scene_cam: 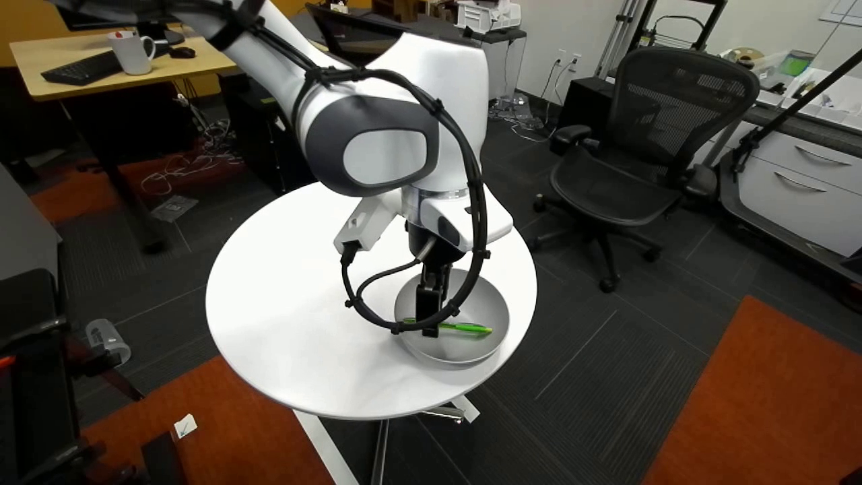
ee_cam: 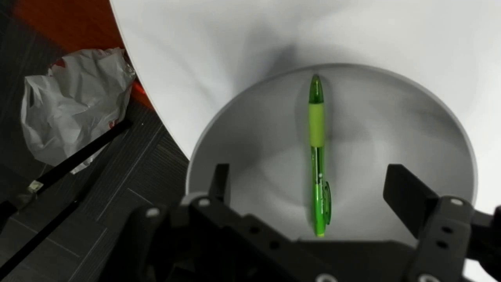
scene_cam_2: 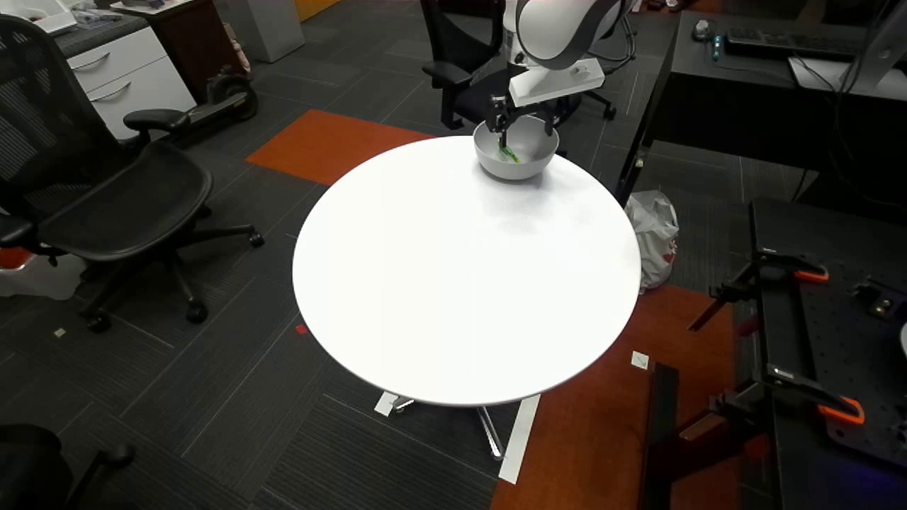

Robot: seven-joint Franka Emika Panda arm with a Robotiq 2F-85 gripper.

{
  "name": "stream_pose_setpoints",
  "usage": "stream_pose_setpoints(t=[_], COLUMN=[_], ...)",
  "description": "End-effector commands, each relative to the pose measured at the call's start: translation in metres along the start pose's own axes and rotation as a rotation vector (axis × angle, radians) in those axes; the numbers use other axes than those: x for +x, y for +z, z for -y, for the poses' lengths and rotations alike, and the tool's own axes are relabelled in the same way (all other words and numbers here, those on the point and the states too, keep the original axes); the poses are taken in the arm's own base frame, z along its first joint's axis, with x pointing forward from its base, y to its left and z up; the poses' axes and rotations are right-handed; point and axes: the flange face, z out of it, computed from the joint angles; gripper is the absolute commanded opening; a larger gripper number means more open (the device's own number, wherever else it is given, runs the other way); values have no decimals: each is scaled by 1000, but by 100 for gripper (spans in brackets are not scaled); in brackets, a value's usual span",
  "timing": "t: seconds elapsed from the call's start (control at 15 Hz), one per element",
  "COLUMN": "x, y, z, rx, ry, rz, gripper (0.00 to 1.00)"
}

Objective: Pick up the pen from the bowl and put it on the table

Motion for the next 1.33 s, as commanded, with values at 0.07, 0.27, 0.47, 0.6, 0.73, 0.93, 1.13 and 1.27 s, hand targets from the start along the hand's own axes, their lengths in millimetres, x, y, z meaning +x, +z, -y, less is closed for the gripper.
stream_pose_setpoints(t=[0.07, 0.27, 0.47, 0.6, 0.73, 0.93, 1.13, 1.27], x=[19, 26, 31, 34, 36, 38, 40, 41], y=[8, 18, 27, 33, 37, 41, 43, 43], z=[4, 5, 6, 7, 7, 8, 9, 9], rx=[12, 18, 17, 12, 8, 3, 4, 6], ry=[25, 39, 49, 52, 53, 47, 51, 53], rz=[16, 26, 33, 34, 37, 38, 38, 37], gripper=[100, 100, 100, 100, 100, 74, 52, 36])
